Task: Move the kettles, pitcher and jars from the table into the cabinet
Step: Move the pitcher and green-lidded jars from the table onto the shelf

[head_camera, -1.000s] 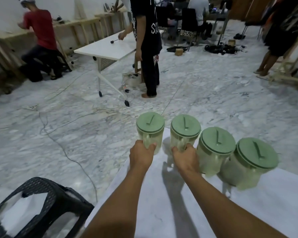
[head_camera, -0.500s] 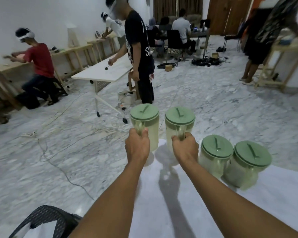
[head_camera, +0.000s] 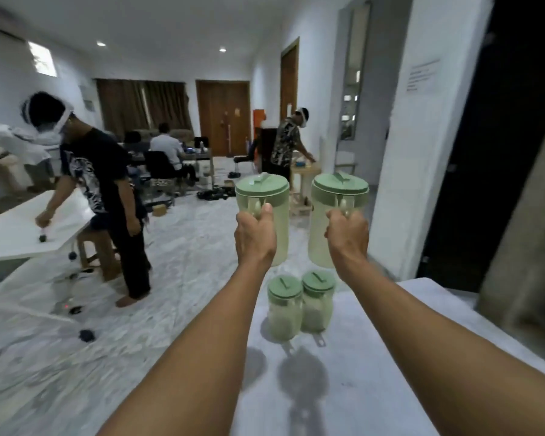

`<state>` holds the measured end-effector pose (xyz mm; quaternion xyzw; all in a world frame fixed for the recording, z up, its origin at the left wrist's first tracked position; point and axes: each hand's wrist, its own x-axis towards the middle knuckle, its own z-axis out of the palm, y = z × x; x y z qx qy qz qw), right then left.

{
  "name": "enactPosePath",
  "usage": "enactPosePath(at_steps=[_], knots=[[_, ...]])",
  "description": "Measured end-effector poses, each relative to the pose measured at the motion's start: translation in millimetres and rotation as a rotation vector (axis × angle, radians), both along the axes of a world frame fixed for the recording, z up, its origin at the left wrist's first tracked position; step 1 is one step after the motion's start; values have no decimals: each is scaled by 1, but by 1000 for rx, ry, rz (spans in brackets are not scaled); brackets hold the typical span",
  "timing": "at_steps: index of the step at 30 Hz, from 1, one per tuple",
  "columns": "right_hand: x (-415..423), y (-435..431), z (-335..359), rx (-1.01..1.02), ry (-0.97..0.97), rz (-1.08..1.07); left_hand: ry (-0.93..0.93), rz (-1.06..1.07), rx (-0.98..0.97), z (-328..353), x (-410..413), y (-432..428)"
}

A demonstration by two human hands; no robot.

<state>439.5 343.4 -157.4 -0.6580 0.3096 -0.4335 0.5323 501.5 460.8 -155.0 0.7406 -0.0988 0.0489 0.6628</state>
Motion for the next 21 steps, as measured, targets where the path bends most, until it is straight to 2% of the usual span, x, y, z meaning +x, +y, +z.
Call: enactPosePath(at_steps=[8, 16, 21], knots=[[-178, -87, 50, -94, -82, -426, 26, -587, -239, 39, -128, -120], [-387, -152, 76, -128, -135, -878, 83, -1038, -319, 71, -311, -227], [-520, -187, 81, -145, -107, -1039, 65, -1254, -314, 78, -429, -290]])
